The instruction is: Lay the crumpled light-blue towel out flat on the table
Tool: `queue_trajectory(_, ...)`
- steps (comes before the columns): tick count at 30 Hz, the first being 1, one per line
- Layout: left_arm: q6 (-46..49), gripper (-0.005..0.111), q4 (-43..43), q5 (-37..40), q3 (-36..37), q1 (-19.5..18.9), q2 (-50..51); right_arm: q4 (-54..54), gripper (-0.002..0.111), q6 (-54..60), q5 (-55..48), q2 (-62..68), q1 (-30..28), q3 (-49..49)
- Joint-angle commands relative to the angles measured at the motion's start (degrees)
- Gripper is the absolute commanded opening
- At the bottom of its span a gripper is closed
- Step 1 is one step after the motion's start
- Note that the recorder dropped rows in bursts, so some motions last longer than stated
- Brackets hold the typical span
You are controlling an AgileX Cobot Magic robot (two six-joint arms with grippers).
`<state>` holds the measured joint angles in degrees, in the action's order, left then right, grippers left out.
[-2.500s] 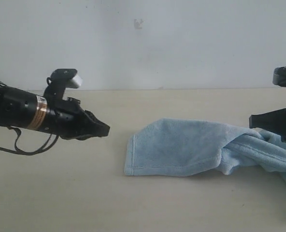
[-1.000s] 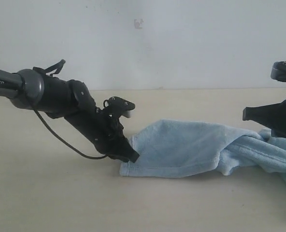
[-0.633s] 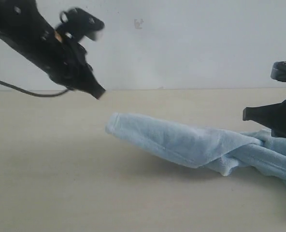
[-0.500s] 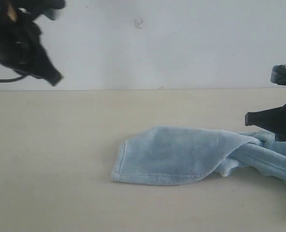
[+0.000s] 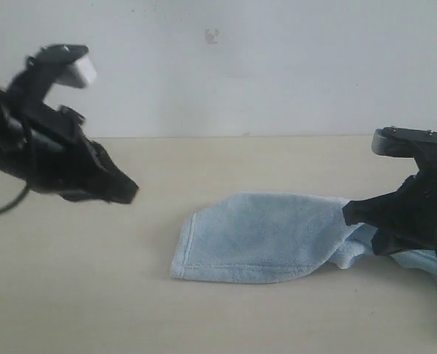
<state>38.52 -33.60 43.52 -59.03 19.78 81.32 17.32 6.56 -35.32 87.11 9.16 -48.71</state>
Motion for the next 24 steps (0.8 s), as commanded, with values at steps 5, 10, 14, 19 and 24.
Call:
queue_trajectory(5, 60.4, 0.036, -36.8, -20.4, 11.1, 2.7, 12.0, 3.1, 0.000, 3.7, 0.1, -0.1, 0.1, 0.0)
queue_trajectory(10, 66.9, 0.056, -40.3, -25.9, 8.2, 2.7, 23.0, 3.2, 0.000, 3.0, 0.7, -0.1, 0.1, 0.0)
queue_trajectory(14, 68.2, 0.060, -40.3, -23.5, 3.8, 2.7, 29.6, 3.3, 0.000, 3.0, 0.7, -0.1, 0.1, 0.0)
queue_trajectory(19, 67.8, 0.060, -40.3, -23.4, 0.3, 2.7, 32.4, 5.7, 0.000, 3.0, 0.7, -0.1, 0.1, 0.0)
queue_trajectory(24, 67.3, 0.060, -40.0, -20.5, -1.0, 2.7, 34.2, 6.5, 0.000, 3.0, 1.3, -0.1, 0.1, 0.0)
